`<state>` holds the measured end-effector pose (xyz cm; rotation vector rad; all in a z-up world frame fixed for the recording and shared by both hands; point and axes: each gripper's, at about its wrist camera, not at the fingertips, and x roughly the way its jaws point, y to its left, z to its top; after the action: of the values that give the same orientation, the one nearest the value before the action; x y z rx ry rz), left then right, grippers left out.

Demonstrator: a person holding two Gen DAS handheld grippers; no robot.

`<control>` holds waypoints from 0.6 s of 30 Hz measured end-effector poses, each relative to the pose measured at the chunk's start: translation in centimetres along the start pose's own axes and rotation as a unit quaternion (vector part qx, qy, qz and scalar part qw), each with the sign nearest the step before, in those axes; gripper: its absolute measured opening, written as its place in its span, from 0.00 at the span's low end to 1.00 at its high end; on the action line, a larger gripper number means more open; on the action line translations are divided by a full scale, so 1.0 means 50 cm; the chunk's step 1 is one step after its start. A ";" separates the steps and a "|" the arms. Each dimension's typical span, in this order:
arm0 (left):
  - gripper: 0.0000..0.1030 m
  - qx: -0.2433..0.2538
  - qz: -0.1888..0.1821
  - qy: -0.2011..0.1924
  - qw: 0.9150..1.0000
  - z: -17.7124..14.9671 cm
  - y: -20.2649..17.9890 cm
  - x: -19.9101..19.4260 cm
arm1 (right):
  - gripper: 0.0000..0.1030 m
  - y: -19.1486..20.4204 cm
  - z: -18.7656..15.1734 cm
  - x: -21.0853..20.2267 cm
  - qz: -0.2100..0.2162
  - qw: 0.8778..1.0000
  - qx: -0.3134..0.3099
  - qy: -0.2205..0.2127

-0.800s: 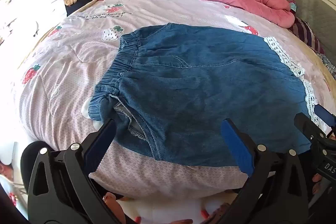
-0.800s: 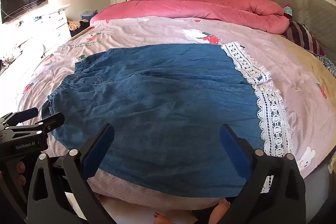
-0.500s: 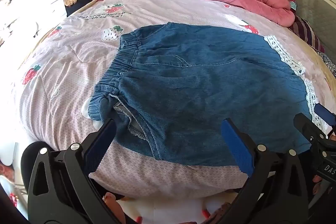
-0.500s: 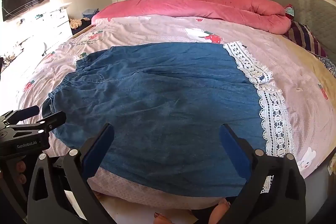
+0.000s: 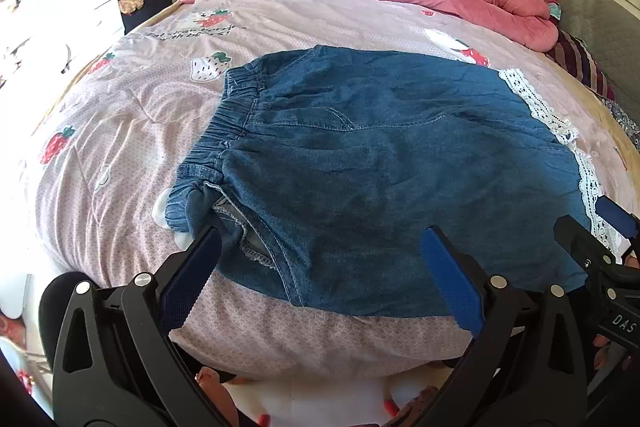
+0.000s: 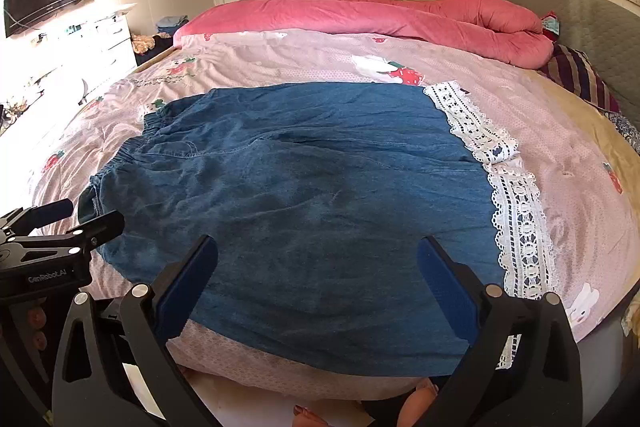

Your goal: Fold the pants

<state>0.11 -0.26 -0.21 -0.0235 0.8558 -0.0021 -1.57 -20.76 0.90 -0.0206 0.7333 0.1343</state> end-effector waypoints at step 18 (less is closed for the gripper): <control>0.91 0.004 0.002 -0.004 1.000 0.004 -0.002 -0.002 | 0.96 0.003 0.004 0.002 0.001 1.000 -0.004 0.001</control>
<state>0.21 -0.36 0.01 -0.0146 0.8480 -0.0009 -1.38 -20.58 0.99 -0.0274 0.7341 0.1387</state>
